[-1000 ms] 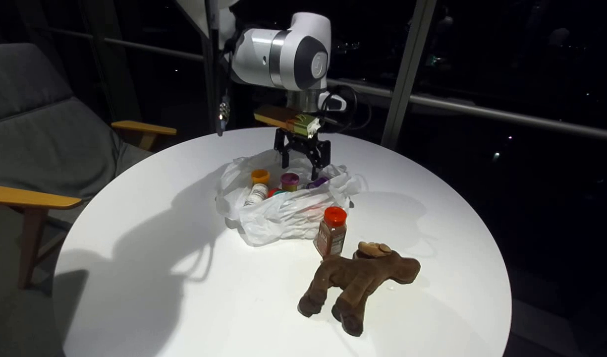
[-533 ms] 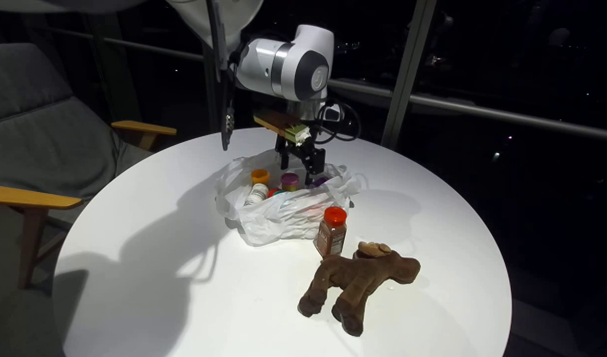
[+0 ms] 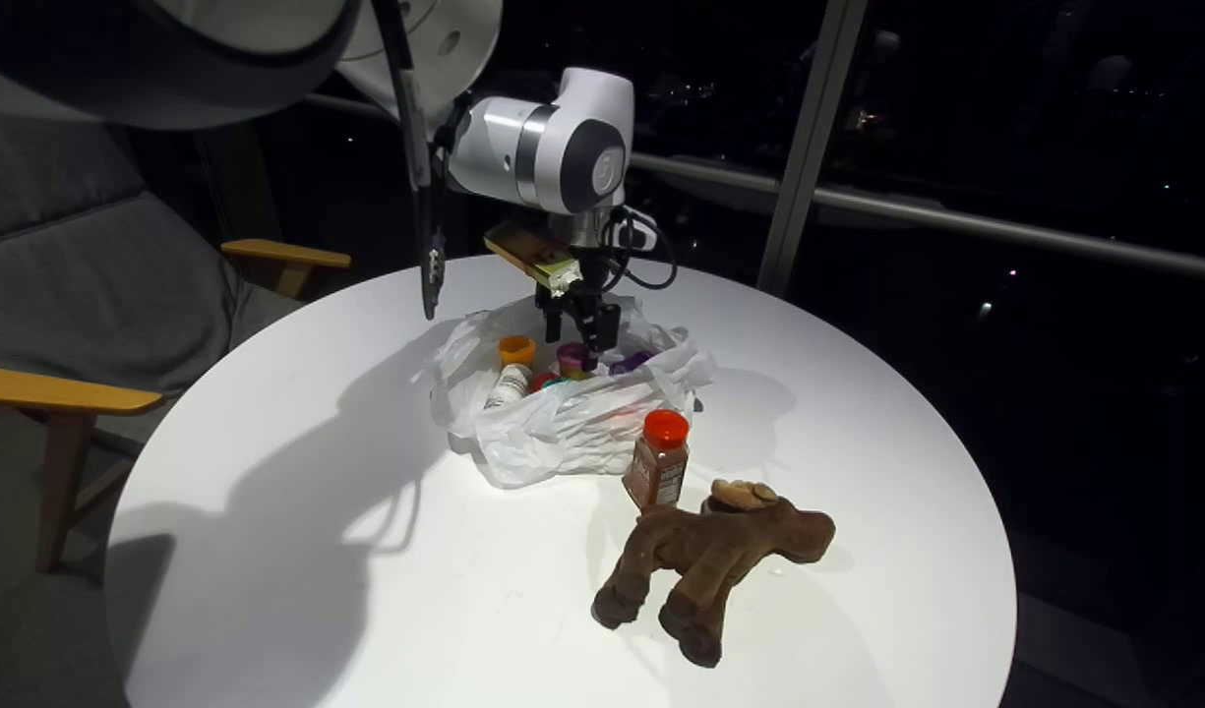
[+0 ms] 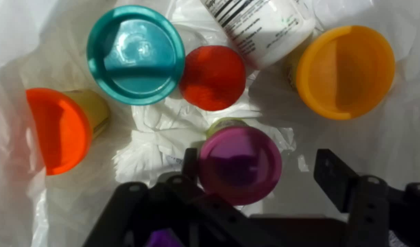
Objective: Remove all the contents from the plastic bag and put them on the table.
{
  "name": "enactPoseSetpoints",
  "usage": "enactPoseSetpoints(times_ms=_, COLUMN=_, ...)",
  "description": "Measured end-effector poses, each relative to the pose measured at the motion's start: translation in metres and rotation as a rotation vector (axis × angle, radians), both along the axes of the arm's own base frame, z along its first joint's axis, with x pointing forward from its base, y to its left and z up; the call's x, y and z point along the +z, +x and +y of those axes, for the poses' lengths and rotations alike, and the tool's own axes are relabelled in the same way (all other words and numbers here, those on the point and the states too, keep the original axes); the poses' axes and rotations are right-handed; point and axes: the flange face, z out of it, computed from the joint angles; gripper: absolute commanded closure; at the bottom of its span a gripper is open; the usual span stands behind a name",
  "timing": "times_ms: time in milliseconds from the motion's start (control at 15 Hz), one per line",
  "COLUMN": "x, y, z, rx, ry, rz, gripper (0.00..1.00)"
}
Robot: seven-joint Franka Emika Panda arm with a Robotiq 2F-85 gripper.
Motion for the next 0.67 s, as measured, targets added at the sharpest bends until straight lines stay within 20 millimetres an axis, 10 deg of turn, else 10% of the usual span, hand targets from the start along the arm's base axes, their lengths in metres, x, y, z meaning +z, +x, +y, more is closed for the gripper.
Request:
enactPoseSetpoints(times_ms=267, x=0.007, y=0.005, z=-0.009, rx=-0.055, ry=-0.044, rz=-0.022, gripper=0.72)
enactPoseSetpoints(times_ms=667, x=0.009, y=0.007, z=-0.029, rx=-0.12, ry=-0.093, rz=-0.034, gripper=0.72)
